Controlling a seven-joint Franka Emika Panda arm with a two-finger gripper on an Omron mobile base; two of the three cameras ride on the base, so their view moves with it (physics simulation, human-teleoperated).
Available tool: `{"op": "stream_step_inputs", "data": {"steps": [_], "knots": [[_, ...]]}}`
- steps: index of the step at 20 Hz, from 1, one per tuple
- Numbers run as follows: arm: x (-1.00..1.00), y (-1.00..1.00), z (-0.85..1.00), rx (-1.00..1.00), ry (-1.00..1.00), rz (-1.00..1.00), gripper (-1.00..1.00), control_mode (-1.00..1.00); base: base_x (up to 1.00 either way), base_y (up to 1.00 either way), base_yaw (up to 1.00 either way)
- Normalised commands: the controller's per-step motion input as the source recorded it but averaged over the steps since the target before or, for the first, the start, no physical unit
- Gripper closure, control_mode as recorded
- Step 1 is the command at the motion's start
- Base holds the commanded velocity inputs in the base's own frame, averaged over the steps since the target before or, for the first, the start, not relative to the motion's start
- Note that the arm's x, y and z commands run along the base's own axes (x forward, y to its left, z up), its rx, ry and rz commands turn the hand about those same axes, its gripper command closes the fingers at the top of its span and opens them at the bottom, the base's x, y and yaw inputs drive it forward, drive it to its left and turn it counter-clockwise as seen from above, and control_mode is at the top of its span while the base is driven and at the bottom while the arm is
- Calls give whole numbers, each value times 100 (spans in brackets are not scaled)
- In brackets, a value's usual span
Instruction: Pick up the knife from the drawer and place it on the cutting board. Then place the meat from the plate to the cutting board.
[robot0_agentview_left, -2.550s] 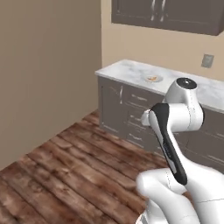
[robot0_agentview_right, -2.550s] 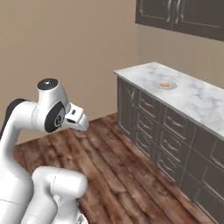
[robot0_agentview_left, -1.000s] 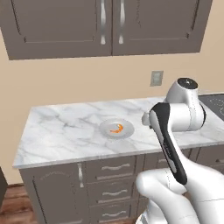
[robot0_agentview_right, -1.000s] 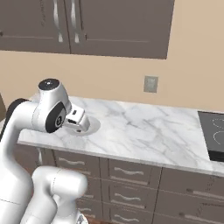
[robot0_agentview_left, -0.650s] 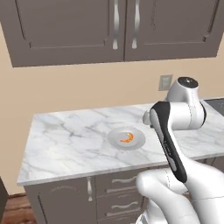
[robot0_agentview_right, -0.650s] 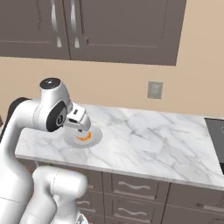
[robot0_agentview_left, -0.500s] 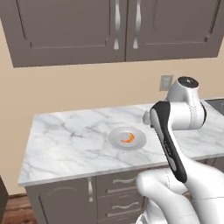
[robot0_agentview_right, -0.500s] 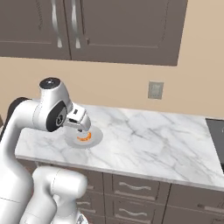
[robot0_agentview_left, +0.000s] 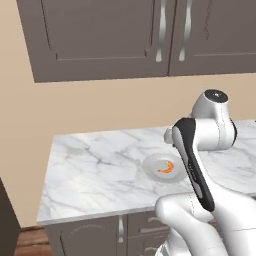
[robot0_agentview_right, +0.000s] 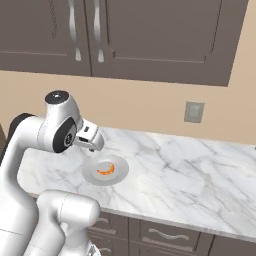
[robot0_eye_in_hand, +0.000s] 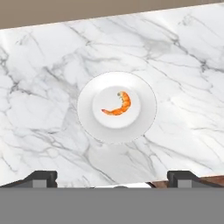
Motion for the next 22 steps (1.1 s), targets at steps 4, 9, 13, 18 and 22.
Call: {"op": "stream_step_inputs", "data": {"steps": [4,9,13,18,22], "knots": [[0,0,0,0,0,0,-100,100,98,-8,6],[0,0,0,0,0,0,-100,100,90,-10,-19],[0,0,0,0,0,0,-100,100,78,12,-52],[0,0,0,0,0,0,-100,100,87,40,-52],[0,0,0,0,0,0,-100,100,93,29,-42]]}}
